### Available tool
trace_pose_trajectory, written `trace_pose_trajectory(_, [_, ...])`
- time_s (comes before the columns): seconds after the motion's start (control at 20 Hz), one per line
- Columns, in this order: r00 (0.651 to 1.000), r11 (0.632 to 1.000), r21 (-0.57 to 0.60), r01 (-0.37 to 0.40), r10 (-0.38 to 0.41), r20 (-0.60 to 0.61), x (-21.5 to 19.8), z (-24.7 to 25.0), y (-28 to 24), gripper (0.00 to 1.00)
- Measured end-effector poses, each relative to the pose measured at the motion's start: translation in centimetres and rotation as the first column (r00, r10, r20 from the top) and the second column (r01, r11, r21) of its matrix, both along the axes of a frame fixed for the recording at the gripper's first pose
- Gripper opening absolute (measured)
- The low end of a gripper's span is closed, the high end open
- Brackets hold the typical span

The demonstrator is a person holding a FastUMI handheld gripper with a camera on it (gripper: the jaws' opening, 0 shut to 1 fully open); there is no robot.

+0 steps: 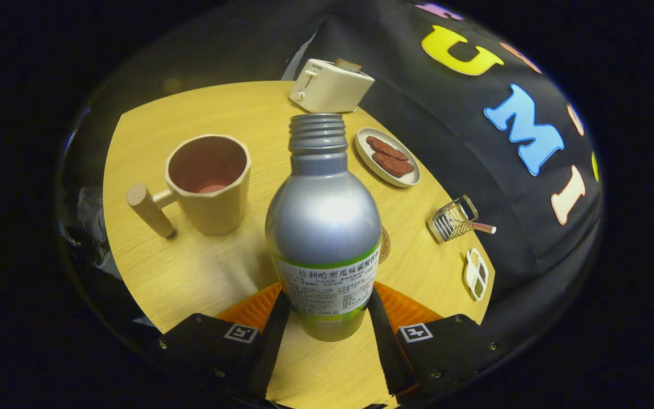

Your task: Take the bottle from table, then pour the juice into the cup, finally place the bottle on the coaster

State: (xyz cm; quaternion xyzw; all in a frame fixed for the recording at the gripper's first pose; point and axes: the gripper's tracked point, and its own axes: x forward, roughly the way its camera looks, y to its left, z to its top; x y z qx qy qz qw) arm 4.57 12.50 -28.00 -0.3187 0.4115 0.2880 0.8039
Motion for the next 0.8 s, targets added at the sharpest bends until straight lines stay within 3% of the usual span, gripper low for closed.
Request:
trace_pose_trajectory(0.45, [0.995, 0.981, 0.178, 0.079, -0.088, 0.044, 3.5, -0.1, 0.7, 0.75])
trace_pose_trajectory(0.8, [0.979, 0.938, 0.299, 0.174, -0.197, 0.047, 7.2, -0.6, 0.6, 0.75])
